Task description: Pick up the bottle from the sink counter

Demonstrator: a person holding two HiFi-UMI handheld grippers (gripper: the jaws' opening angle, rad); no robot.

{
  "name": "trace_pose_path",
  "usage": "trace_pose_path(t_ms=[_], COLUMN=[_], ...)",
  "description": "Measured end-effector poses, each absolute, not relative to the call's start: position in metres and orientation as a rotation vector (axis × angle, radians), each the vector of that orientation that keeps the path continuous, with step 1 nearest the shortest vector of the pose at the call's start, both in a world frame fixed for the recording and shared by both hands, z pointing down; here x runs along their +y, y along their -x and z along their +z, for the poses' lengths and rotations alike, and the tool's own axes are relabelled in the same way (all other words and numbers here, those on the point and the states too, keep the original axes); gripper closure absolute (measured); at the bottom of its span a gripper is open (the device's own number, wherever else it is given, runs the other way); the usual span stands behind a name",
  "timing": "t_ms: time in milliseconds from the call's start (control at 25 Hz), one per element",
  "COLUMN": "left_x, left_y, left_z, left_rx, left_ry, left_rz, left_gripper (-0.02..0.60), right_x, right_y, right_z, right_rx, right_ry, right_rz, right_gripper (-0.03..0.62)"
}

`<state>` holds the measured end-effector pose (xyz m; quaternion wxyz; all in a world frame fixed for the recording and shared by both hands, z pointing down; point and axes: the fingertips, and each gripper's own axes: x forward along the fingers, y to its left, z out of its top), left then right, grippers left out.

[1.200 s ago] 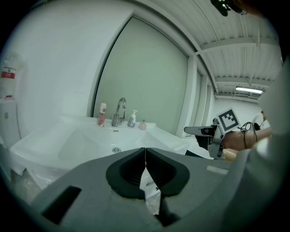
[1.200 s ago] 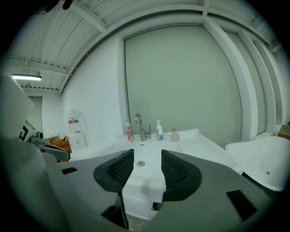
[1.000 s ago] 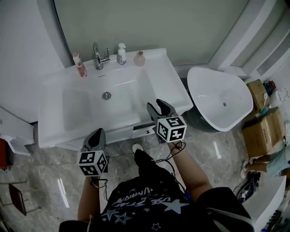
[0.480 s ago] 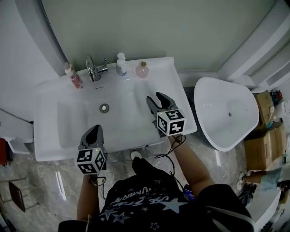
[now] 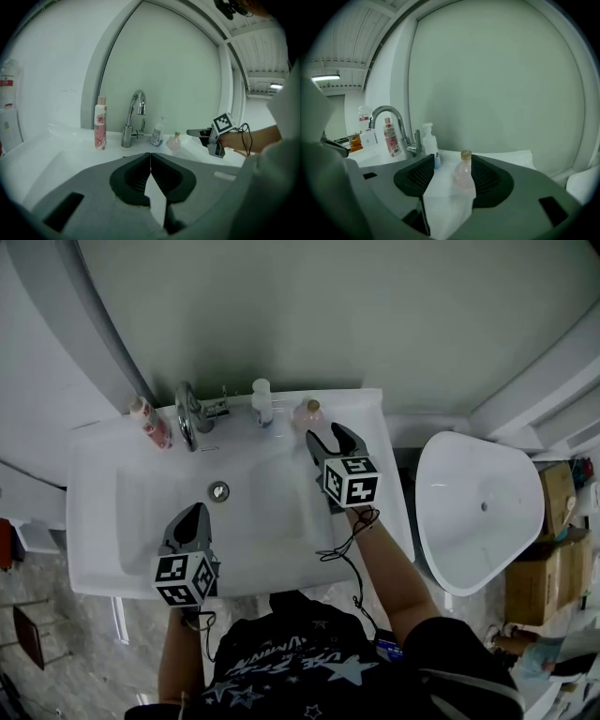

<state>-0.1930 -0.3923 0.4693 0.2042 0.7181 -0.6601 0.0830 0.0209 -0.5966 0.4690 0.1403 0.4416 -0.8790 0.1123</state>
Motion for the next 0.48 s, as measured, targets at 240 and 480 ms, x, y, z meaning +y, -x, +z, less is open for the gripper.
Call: trace_pose_path(t_ms=[240,480], left_x=[-0.417,-0.433], left_y=[0.204,0.210], left_z=[0.489,0.500], left_rx=[-1.834,-1.828], left_ry=[-1.938,-1.904], left_rz=[0.258,0.270], left_gripper=[0.561,0.561], right_x=[-0.652,-0.682], right_y=[-0.012,0.004], right_z=[0.497,0.519], right_rx=[-2.488,-2.469], right_ry=[-1.292,-1.276], right_rz=[0.337,0.304], right_gripper=[0.359,0.362])
